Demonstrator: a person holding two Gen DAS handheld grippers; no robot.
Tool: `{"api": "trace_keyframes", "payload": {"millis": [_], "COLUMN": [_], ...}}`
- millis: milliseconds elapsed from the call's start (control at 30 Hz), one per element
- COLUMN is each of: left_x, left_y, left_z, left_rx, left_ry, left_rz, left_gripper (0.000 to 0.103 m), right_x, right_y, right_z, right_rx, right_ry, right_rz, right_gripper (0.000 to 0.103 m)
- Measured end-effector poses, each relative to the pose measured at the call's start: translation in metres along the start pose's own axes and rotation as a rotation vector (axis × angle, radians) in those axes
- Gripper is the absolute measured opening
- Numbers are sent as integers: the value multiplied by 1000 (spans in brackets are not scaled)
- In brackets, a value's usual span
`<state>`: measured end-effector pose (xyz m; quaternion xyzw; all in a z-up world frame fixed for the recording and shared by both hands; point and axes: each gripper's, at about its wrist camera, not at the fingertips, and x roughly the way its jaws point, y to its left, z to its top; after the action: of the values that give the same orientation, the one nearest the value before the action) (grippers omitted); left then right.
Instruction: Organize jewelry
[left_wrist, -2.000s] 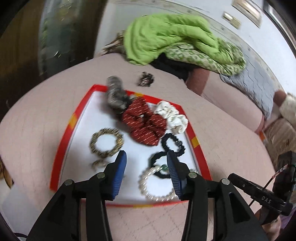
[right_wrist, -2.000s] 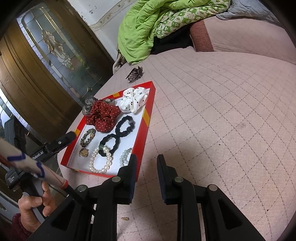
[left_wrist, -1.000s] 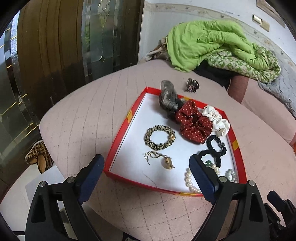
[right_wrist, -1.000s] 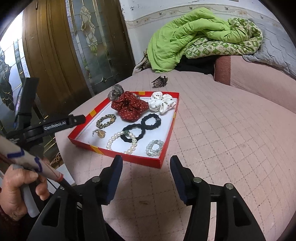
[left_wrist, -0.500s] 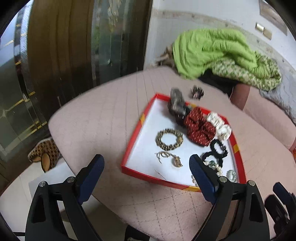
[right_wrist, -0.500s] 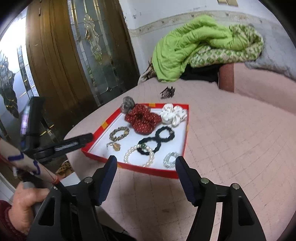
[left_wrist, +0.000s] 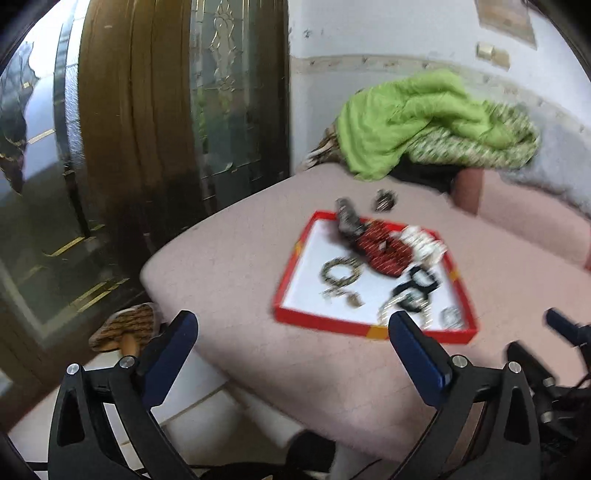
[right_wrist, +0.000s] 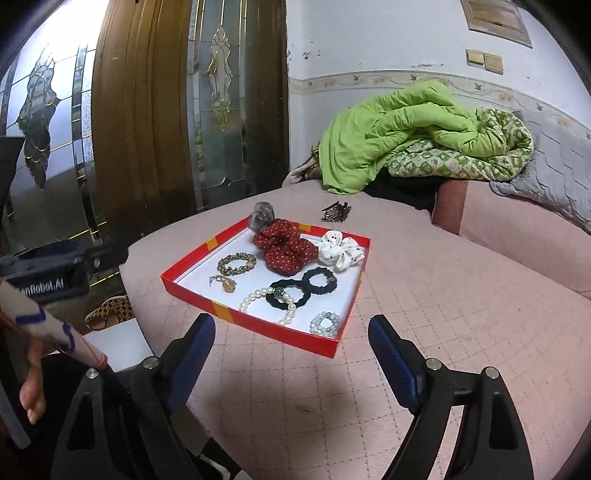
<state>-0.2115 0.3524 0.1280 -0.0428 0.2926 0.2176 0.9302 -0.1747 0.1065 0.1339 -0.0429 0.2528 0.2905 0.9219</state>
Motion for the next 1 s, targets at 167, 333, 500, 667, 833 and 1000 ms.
{"api": "trace_keyframes", "payload": {"millis": [167, 333, 500, 667, 833, 1000], "left_x": [10, 32, 45, 54, 56, 57], "left_y": [-12, -26, -34, -31, -25, -25], "left_z": [3, -6, -8, -9, -7, -6], "left_rx": [13, 33, 42, 10, -35, -34], "left_ry": [2, 77, 128, 171, 169, 168], "left_rz": [55, 82, 28, 4, 18, 25], "left_gripper": [103, 103, 103, 103, 103, 103], "right_x": [3, 5, 10, 13, 17, 20], "right_y": [-5, -13, -22, -23, -19, -15], "right_z": [0, -2, -4, -4, -5, -5], "right_rx": [6, 29, 64, 72, 52, 38], "right_ry": [15, 44, 67, 75, 87, 93], "right_rz": [-14, -28, -32, -34, -35, -35], "right_gripper": [90, 91, 91, 91, 91, 91]}}
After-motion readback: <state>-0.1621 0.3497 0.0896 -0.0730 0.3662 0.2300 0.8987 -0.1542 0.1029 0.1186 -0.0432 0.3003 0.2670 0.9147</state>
